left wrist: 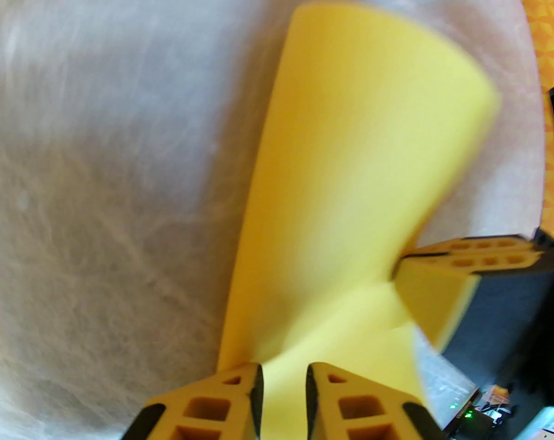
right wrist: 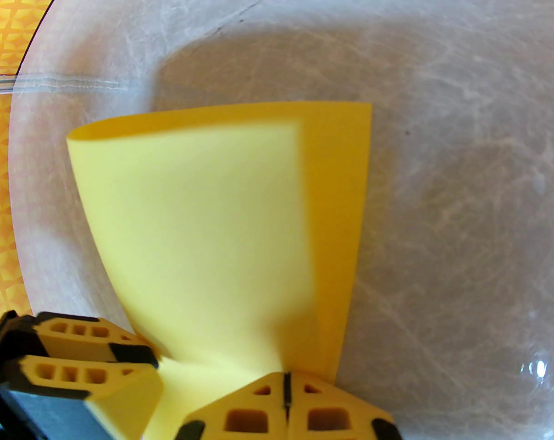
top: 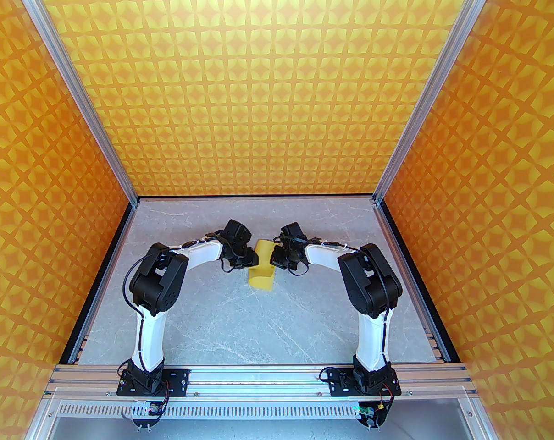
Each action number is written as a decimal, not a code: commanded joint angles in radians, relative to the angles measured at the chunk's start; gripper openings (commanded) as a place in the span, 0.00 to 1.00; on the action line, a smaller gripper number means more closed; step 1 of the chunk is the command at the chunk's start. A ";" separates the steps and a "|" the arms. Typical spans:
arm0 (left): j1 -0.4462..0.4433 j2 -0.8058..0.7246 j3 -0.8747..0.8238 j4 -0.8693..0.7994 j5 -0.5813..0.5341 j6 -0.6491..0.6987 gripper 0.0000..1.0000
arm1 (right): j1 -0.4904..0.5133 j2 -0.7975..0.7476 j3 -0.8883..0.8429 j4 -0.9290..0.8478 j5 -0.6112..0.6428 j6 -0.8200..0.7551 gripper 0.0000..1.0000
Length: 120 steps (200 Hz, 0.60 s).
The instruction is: Fold a paper plane with a square sheet of paper (fold left side to right side)
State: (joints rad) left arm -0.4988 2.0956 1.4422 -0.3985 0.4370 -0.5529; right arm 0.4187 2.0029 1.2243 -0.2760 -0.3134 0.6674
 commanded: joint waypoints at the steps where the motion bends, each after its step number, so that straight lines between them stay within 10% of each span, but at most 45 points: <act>1: 0.009 0.000 0.072 0.002 0.040 -0.009 0.26 | 0.002 0.047 -0.008 -0.071 0.051 -0.016 0.00; 120: 0.043 0.151 0.170 -0.030 0.021 0.047 0.26 | 0.002 0.043 -0.011 -0.072 0.050 -0.020 0.00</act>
State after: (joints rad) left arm -0.4656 2.2330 1.5883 -0.3931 0.4755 -0.5423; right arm 0.4187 2.0029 1.2251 -0.2771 -0.3134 0.6674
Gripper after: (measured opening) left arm 0.259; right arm 0.042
